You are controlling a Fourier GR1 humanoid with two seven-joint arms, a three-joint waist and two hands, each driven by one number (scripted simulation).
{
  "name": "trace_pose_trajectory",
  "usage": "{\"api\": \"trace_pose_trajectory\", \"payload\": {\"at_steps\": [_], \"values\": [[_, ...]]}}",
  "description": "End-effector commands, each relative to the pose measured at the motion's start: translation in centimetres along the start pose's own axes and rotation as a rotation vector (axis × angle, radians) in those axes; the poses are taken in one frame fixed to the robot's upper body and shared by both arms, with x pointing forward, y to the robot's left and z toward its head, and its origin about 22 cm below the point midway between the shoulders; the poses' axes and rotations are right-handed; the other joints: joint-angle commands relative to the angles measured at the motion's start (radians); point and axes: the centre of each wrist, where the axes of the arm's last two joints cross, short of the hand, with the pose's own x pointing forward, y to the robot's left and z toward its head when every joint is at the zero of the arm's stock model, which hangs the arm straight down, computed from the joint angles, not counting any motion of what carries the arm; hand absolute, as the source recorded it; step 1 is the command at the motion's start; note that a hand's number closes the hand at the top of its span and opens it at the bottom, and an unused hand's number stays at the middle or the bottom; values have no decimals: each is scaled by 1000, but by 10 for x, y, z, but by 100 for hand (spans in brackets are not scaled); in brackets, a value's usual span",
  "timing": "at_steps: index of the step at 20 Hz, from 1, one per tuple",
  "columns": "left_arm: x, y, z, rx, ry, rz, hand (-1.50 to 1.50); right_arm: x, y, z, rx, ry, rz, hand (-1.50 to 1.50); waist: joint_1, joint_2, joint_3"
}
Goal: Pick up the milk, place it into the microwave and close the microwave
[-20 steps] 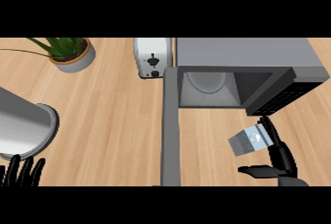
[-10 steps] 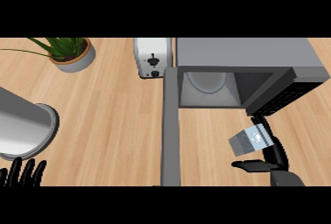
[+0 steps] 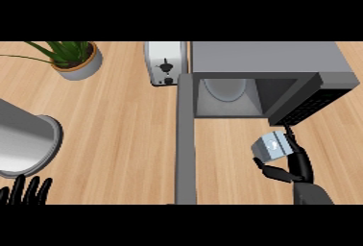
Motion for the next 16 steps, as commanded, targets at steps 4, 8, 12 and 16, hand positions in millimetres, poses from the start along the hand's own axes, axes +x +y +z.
{"api": "trace_pose_trajectory", "payload": {"at_steps": [4, 8, 12, 16], "values": [[-1, 5, -8, -11, -24, -17, -150, 8, 23, -32, -31, -116, 29, 150, 17, 0, 1], [0, 5, -1, 1, -1, -6, -150, 4, 44, -30, -186, -81, 74, 150, 24, 2, 2], [14, 0, 2, -22, 9, 12, -150, 12, 51, -46, -248, -132, 39, 150, 25, 0, 2], [8, 15, 7, -4, 9, 26, -150, 17, 67, -50, -245, -155, -1, 150, 15, -5, -1]]}}
